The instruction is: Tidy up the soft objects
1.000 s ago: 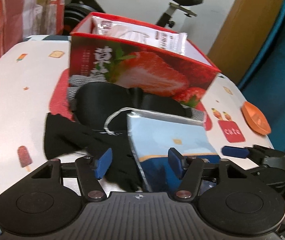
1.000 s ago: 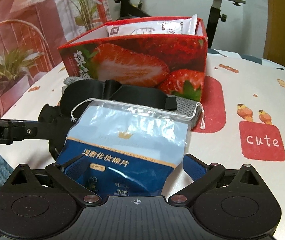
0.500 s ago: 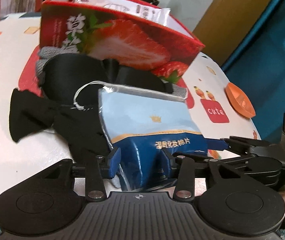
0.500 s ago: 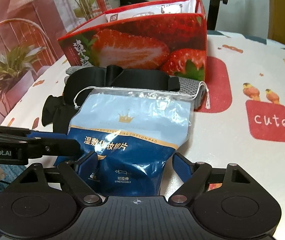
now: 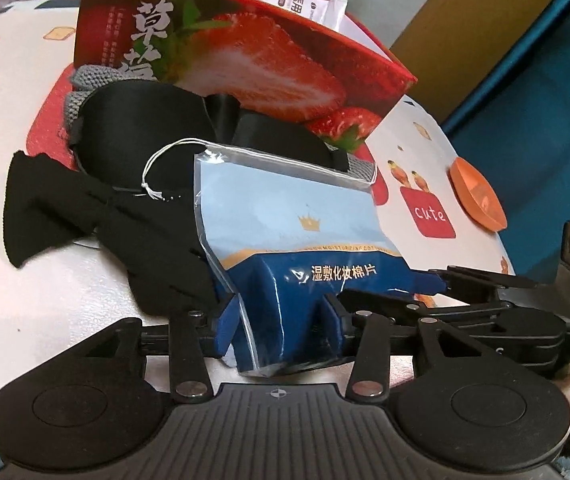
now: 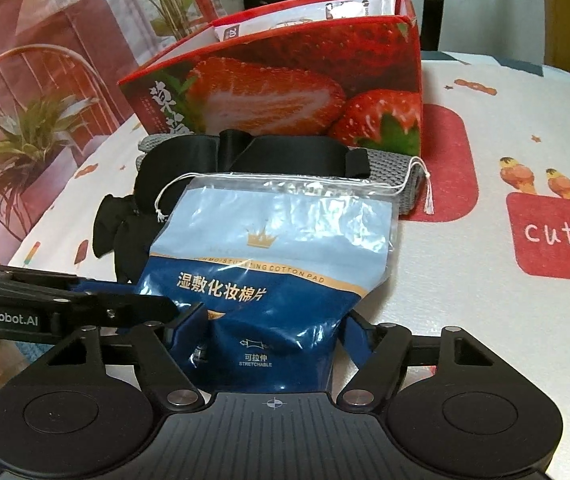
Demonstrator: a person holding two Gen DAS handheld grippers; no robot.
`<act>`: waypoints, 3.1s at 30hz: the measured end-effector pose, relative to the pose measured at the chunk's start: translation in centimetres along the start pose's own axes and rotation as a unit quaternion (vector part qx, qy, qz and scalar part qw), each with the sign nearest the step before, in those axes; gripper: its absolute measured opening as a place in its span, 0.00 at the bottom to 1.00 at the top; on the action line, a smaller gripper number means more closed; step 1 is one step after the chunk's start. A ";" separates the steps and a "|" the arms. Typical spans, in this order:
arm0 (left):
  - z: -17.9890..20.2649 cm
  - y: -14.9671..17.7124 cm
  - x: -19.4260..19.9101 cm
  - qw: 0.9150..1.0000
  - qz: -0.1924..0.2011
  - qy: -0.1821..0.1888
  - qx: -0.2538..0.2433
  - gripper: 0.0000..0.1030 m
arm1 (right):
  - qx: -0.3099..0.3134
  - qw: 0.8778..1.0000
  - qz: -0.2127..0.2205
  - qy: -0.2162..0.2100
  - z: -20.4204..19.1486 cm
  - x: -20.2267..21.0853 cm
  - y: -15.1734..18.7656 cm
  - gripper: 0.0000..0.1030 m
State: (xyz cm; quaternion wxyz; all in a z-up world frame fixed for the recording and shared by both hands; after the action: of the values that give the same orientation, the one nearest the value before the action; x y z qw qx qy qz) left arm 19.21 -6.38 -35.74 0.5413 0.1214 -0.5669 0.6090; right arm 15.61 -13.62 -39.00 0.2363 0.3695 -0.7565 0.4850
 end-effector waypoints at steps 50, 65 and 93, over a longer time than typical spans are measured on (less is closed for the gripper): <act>-0.4 -21.2 13.1 0.962 0.266 -0.017 -0.053 0.44 | 0.194 0.943 0.269 -0.038 -11.8 7.4 -25.4 0.51; -7.1 -22.9 2.0 0.990 0.132 -0.050 -0.026 0.44 | 0.074 0.987 0.136 -0.041 -6.0 -7.4 -25.0 0.50; -10.1 -23.2 0.5 0.985 0.102 -0.129 -0.043 0.46 | -0.107 0.994 0.003 -0.035 -1.2 -12.1 -22.1 0.48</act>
State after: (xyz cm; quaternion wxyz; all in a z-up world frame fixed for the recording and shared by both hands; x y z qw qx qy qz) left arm 42.22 -3.14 -25.70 0.4029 0.1172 -0.6672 0.6154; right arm 40.43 -14.19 -34.79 0.2467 0.3566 -0.8130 0.3886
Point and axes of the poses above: each gripper's, at about its wrist camera, not at the fingertips, and x roughly against the way its jaws point, z to its right, y to its underside, the point moved 9 cm from there along -x, roughly the way its jaws point, and after that the axes turned 7 degrees about -x, right-handed, at the moved point
